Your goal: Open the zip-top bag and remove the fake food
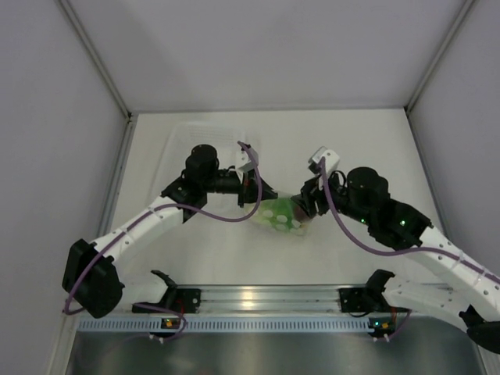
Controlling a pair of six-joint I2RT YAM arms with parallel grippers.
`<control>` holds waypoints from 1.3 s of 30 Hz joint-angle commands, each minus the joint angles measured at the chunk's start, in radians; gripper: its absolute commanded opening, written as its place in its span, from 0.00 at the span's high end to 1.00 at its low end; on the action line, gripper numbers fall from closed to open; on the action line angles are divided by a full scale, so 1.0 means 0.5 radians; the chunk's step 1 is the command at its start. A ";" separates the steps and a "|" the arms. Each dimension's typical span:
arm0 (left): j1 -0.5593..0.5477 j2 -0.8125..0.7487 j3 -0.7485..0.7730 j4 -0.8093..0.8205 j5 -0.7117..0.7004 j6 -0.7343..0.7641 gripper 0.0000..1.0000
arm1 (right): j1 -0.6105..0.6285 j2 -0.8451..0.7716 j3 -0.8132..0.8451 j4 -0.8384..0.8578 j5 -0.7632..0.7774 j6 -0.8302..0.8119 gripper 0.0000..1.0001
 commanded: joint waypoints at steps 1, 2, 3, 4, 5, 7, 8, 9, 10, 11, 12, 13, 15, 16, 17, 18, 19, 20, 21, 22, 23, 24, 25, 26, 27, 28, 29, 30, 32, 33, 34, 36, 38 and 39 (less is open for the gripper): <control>-0.037 -0.078 0.057 0.138 -0.004 -0.070 1.00 | -0.183 -0.214 -0.030 0.166 0.151 0.175 0.35; -0.043 -0.084 0.072 0.138 -0.053 -0.086 1.00 | -0.233 -0.248 -0.030 0.160 0.111 0.224 0.31; -0.052 -0.087 0.082 0.138 -0.090 -0.092 1.00 | -0.285 -0.278 -0.030 0.142 0.108 0.246 0.28; -0.070 -0.097 0.085 0.141 -0.160 -0.095 1.00 | -0.364 -0.345 -0.033 0.126 0.120 0.267 0.26; -0.080 -0.103 0.097 0.141 -0.197 -0.102 1.00 | -0.389 -0.392 -0.057 0.126 0.138 0.255 0.25; -0.101 -0.127 0.112 0.147 -0.325 -0.123 1.00 | -0.432 -0.569 -0.124 0.190 0.138 0.197 0.25; -0.101 -0.136 0.128 0.148 -0.354 -0.147 1.00 | -0.436 -0.625 -0.173 0.193 0.141 0.179 0.22; -0.101 -0.152 0.137 0.151 -0.369 -0.157 1.00 | -0.442 -0.719 -0.177 0.133 0.141 0.173 0.21; -0.101 -0.161 0.146 0.151 -0.378 -0.178 1.00 | -0.442 -0.751 -0.171 0.090 0.126 0.163 0.20; -0.101 -0.176 0.161 0.154 -0.385 -0.197 1.00 | -0.439 -0.772 -0.134 0.038 0.068 0.157 0.20; -0.104 -0.192 0.171 0.166 -0.382 -0.218 1.00 | -0.442 -0.794 -0.113 -0.024 0.031 0.160 0.20; -0.104 -0.195 0.186 0.169 -0.369 -0.249 1.00 | -0.439 -0.797 -0.088 -0.064 -0.060 0.160 0.20; -0.104 -0.207 0.235 0.175 -0.302 -0.292 1.00 | -0.445 -0.837 -0.085 -0.122 -0.217 0.151 0.21; -0.104 -0.213 0.253 0.175 -0.271 -0.328 1.00 | -0.439 -0.861 -0.094 -0.129 -0.230 0.139 0.21; -0.104 -0.219 0.281 0.178 -0.223 -0.338 1.00 | -0.442 -0.886 -0.100 -0.126 -0.190 0.139 0.19; -0.107 -0.241 0.290 0.193 -0.201 -0.353 1.00 | -0.442 -0.941 -0.109 -0.110 -0.175 0.139 0.19; -0.107 -0.250 0.315 0.200 -0.198 -0.387 1.00 | -0.442 -0.972 -0.134 -0.083 -0.181 0.139 0.19; -0.107 -0.262 0.327 0.200 -0.197 -0.396 1.00 | -0.445 -0.993 -0.143 -0.064 -0.251 0.145 0.19; -0.107 -0.268 0.339 0.200 -0.182 -0.405 1.00 | -0.442 -1.009 -0.146 -0.028 -0.303 0.151 0.19; -0.107 -0.284 0.352 0.200 -0.182 -0.424 1.00 | -0.442 -1.006 -0.152 -0.009 -0.370 0.154 0.20; -0.107 -0.296 0.370 0.200 -0.197 -0.433 1.00 | -0.442 -1.003 -0.155 0.006 -0.480 0.172 0.21; -0.107 -0.302 0.379 0.200 -0.228 -0.445 1.00 | -0.442 -0.991 -0.159 0.073 -0.512 0.200 0.21; -0.107 -0.302 0.398 0.200 -0.237 -0.473 1.00 | -0.442 -0.987 -0.195 0.119 -0.545 0.230 0.24; -0.107 -0.302 0.410 0.200 -0.234 -0.485 1.00 | -0.442 -0.984 -0.211 0.165 -0.634 0.267 0.25; -0.107 -0.293 0.419 0.200 -0.228 -0.497 1.00 | -0.442 -0.984 -0.220 0.239 -0.671 0.277 0.26; -0.107 -0.293 0.440 0.200 -0.219 -0.543 1.00 | -0.442 -0.990 -0.247 0.279 -0.693 0.286 0.31; -0.107 -0.287 0.447 0.230 -0.210 -0.565 1.00 | -0.442 -1.003 -0.257 0.307 -0.711 0.301 0.33; -0.107 -0.284 0.450 0.246 -0.198 -0.586 1.00 | -0.442 -1.018 -0.263 0.334 -0.718 0.307 0.34; -0.107 -0.287 0.450 0.289 -0.182 -0.663 1.00 | -0.442 -1.027 -0.278 0.393 -0.769 0.314 0.35; -0.107 -0.302 0.447 0.316 -0.182 -0.684 1.00 | -0.442 -1.030 -0.281 0.408 -0.791 0.317 0.35; -0.110 -0.308 0.435 0.328 -0.182 -0.697 1.00 | -0.439 -1.027 -0.306 0.460 -0.809 0.326 0.38; -0.113 -0.333 0.422 0.359 -0.142 -0.697 1.00 | -0.442 -1.030 -0.333 0.528 -0.837 0.378 0.40; -0.120 -0.348 0.413 0.362 -0.093 -0.694 1.00 | -0.442 -1.036 -0.370 0.622 -0.831 0.415 0.44; -0.123 -0.354 0.413 0.362 -0.084 -0.694 1.00 | -0.442 -1.036 -0.376 0.644 -0.831 0.424 0.44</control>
